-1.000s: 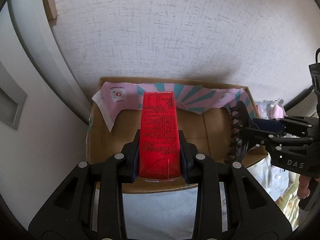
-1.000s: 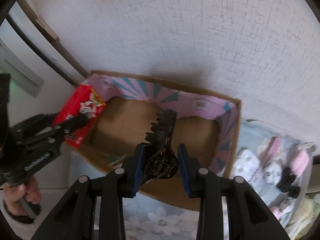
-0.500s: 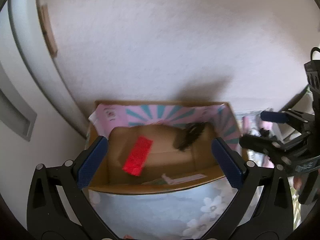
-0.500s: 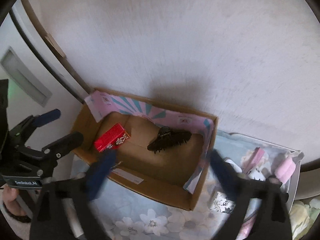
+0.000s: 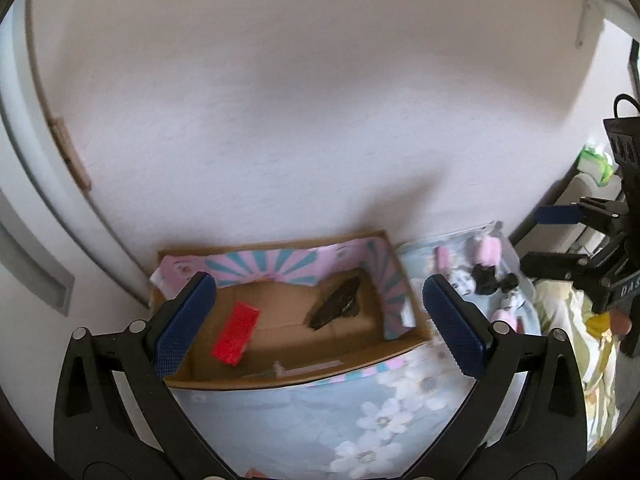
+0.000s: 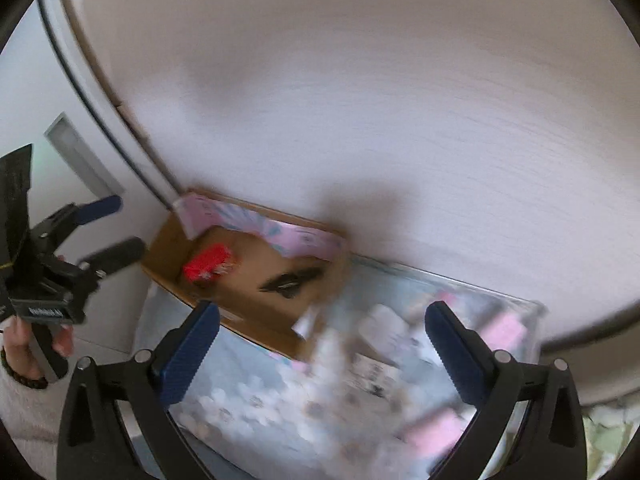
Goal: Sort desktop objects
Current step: 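Open both tools to drop the red box and comb into the cardboard box, then grasp the white tissue pack with the left tool while the right tool grasps the black sock, then carry the tissue pack and black sock over the cardboard box with both tools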
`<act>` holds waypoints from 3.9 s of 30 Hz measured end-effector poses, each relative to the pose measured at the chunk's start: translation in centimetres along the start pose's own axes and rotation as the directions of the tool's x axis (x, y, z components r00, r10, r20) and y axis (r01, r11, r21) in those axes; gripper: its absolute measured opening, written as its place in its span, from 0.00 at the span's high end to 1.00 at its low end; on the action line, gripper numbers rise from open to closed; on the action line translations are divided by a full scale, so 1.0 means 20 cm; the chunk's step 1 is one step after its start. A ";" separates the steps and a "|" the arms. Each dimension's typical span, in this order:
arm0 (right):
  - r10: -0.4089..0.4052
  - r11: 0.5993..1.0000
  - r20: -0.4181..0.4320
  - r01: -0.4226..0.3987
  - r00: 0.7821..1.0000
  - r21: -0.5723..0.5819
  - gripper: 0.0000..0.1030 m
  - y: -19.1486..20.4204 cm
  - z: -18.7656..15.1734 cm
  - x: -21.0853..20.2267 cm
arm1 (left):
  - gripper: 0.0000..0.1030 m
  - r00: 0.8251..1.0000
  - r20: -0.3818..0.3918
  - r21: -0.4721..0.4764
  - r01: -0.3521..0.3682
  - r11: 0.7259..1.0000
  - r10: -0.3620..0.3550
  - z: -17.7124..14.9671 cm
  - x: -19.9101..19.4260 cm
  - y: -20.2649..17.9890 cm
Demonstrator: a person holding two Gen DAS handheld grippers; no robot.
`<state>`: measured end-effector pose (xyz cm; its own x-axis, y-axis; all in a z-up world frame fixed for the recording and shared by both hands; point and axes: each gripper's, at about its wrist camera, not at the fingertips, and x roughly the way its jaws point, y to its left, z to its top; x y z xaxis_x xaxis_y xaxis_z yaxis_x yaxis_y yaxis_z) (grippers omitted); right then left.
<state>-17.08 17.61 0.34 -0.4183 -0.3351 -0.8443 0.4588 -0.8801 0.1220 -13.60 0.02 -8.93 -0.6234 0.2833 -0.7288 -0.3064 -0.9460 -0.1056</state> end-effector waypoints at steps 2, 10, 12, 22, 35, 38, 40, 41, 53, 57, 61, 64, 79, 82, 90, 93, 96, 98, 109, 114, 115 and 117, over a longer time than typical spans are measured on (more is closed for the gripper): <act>-0.050 0.999 0.030 0.051 0.998 -0.007 0.00 -0.07 -0.03 -0.08 | 0.00 1.000 -0.019 0.019 -0.013 1.000 0.014 -0.01 -0.01 -0.08; -0.136 0.990 0.012 0.136 0.991 0.029 0.00 -0.38 -0.22 -0.21 | 0.00 0.999 -0.014 0.055 0.035 0.998 -0.034 -0.07 -0.01 -0.42; -0.147 0.989 0.000 0.147 0.989 0.033 0.00 -0.45 -0.27 -0.20 | 0.00 0.997 -0.036 0.061 0.064 0.996 -0.062 -0.12 0.03 -0.52; -0.123 0.992 -0.073 0.123 0.990 -0.001 0.00 -0.70 -0.52 -0.03 | 0.00 0.980 -0.179 0.090 0.099 0.991 -0.082 -0.31 0.35 -1.03; -0.029 0.997 -0.192 0.014 0.981 -0.079 0.01 -0.91 -0.65 0.53 | 0.00 0.943 -0.329 0.031 -0.032 0.999 0.040 -0.57 0.96 -1.16; 0.001 0.996 -0.199 -0.018 0.980 -0.084 0.03 -0.91 -0.63 0.62 | 0.00 0.938 -0.339 0.020 -0.065 0.998 0.068 -0.60 1.01 -1.13; -0.008 0.994 -0.202 -0.013 0.979 -0.106 0.03 -0.90 -0.62 0.67 | 0.00 0.936 -0.346 -0.001 -0.074 0.997 0.069 -0.62 1.05 -1.11; -0.013 0.994 -0.209 -0.010 0.978 -0.109 0.03 -0.90 -0.62 0.69 | 0.00 0.935 -0.348 -0.008 -0.076 0.997 0.068 -0.63 1.06 -1.10; -0.061 0.993 -0.218 0.038 0.974 -0.110 0.63 -0.90 -0.64 0.81 | 0.38 0.934 -0.339 -0.033 -0.134 0.990 0.115 -0.68 1.12 -1.00; -0.036 0.999 -0.215 0.026 0.976 -0.047 0.82 -0.94 -0.64 0.77 | 0.42 0.941 -0.334 -0.072 -0.089 0.993 0.060 -0.68 1.08 -0.96; -0.054 0.998 -0.193 0.046 0.980 -0.044 0.83 -0.93 -0.64 0.70 | 0.42 0.944 -0.328 -0.081 -0.076 0.994 0.045 -0.66 1.02 -0.96; -0.044 0.999 -0.177 0.040 0.983 -0.027 0.83 -0.92 -0.64 0.63 | 0.42 0.948 -0.317 -0.063 -0.054 0.997 0.032 -0.64 0.94 -0.98; -0.107 0.994 -0.105 0.104 0.989 -0.028 0.84 -0.78 -0.48 0.13 | 0.42 0.979 -0.201 0.026 -0.023 0.999 0.028 -0.34 0.47 -0.95; -0.104 0.994 -0.091 0.102 0.990 -0.029 0.84 -0.73 -0.44 0.08 | 0.42 0.985 -0.168 0.038 -0.025 0.999 0.031 -0.27 0.35 -0.89; -0.075 0.995 -0.042 0.073 0.996 -0.067 0.84 -0.48 -0.28 0.00 | 0.42 0.994 -0.102 0.018 -0.036 0.999 0.038 -0.14 0.19 -0.67; -0.046 0.996 -0.028 0.044 0.999 -0.079 0.84 -0.39 -0.21 0.00 | 0.42 0.994 -0.088 0.010 -0.061 0.998 0.061 -0.10 0.12 -0.53; -0.019 0.996 -0.026 0.017 0.999 -0.090 0.84 -0.28 -0.15 0.03 | 0.42 0.993 -0.085 -0.011 -0.079 0.997 0.078 -0.06 0.07 -0.38; -0.002 0.995 -0.030 -0.001 1.000 -0.095 0.84 -0.23 -0.12 0.06 | 0.42 0.992 -0.081 -0.013 -0.101 0.995 0.099 -0.04 0.04 -0.29; 0.061 0.988 -0.111 -0.076 0.992 -0.132 0.83 0.09 0.01 0.37 | 0.42 0.970 -0.126 -0.058 -0.216 0.975 0.208 -0.04 0.06 0.24; 0.094 0.984 -0.161 -0.116 0.983 -0.134 0.83 0.23 0.02 0.52 | 0.42 0.963 -0.171 -0.099 -0.228 0.969 0.209 -0.10 0.14 0.44; 0.091 0.984 -0.170 -0.115 0.981 -0.138 0.83 0.26 0.02 0.55 | 0.42 0.961 -0.179 -0.103 -0.230 0.968 0.210 -0.11 0.15 0.46; 0.103 0.982 -0.198 -0.132 0.975 -0.137 0.83 0.33 0.01 0.63 | 0.42 0.960 -0.193 -0.112 -0.229 0.967 0.204 -0.13 0.20 0.50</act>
<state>-19.49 7.60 -9.32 -0.2055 -0.3510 -0.9136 0.6126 -0.7741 0.1596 -17.29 -8.83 -14.56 -0.5219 0.0480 -0.8516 -0.0733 -0.9972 -0.0112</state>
